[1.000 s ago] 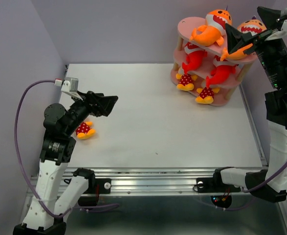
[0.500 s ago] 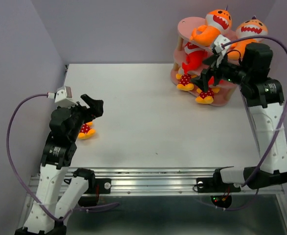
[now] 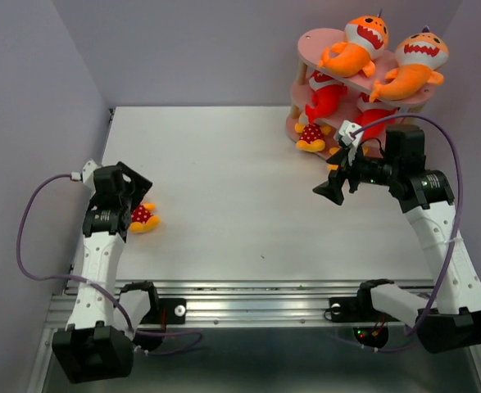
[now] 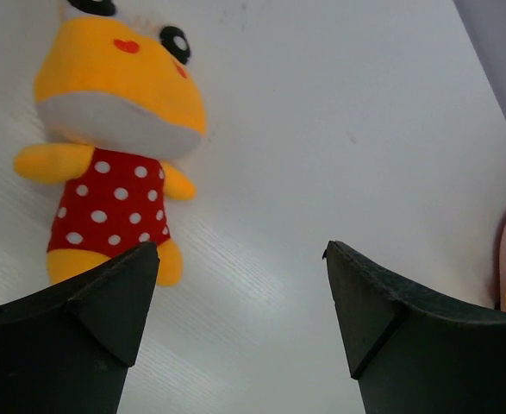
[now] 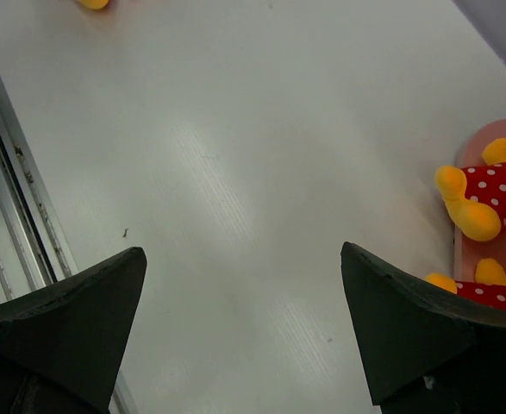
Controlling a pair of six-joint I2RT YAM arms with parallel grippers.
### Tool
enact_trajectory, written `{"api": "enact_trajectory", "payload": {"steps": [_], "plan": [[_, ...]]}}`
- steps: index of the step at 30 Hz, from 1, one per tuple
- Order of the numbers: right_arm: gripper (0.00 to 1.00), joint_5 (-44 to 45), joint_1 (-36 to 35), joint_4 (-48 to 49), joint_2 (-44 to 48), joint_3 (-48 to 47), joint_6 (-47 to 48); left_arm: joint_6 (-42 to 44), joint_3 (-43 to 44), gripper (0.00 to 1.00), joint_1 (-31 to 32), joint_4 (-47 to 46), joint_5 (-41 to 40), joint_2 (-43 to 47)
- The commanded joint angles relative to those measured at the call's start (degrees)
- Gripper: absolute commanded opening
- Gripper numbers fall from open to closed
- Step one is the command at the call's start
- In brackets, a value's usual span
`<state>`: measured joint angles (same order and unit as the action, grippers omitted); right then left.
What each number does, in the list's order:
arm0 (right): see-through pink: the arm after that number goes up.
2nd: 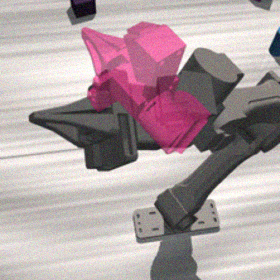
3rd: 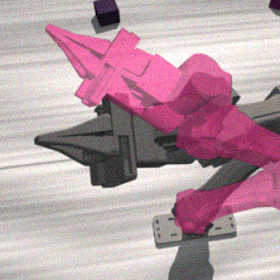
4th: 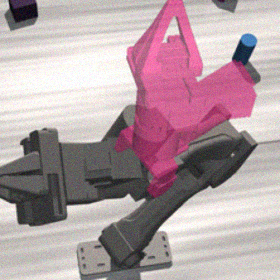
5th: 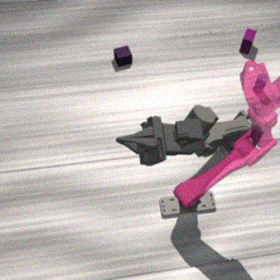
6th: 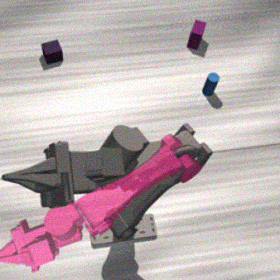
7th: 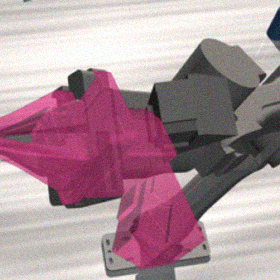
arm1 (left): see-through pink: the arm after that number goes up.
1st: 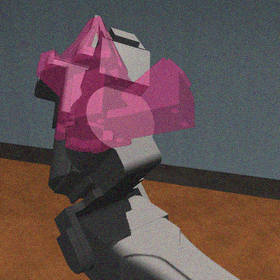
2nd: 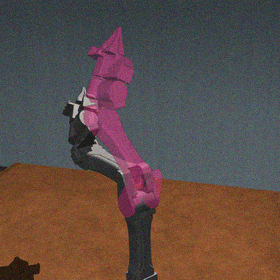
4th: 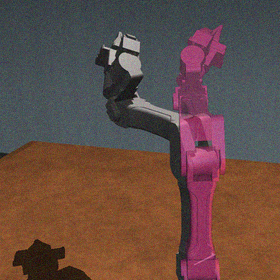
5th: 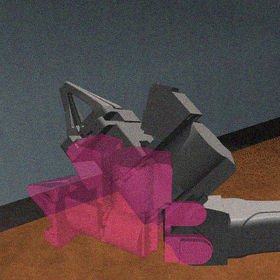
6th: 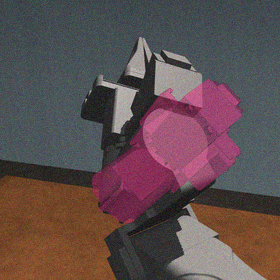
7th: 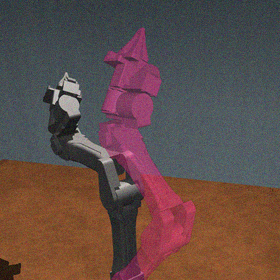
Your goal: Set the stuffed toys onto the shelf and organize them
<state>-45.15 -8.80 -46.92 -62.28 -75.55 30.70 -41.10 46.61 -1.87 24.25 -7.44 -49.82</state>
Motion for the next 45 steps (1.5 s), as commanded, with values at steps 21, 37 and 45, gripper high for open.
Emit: {"api": "enact_trajectory", "payload": {"steps": [21,37,45], "plan": [[0.99,16.0,0.1,2.9,-1.8,5.0,-4.4,16.8,-5.8,0.93,-19.8,-11.7,36.1,5.1],[0.91,30.1,0.1,4.7,2.3,7.4,-13.2,-1.1,-3.7,0.91,32.6,-49.6,32.0,-16.2],[0.93,37.6,2.0,8.6,2.6,-0.7,-23.5,-16.2,12.9,0.83,43.0,-73.3,30.0,-49.3]]}}
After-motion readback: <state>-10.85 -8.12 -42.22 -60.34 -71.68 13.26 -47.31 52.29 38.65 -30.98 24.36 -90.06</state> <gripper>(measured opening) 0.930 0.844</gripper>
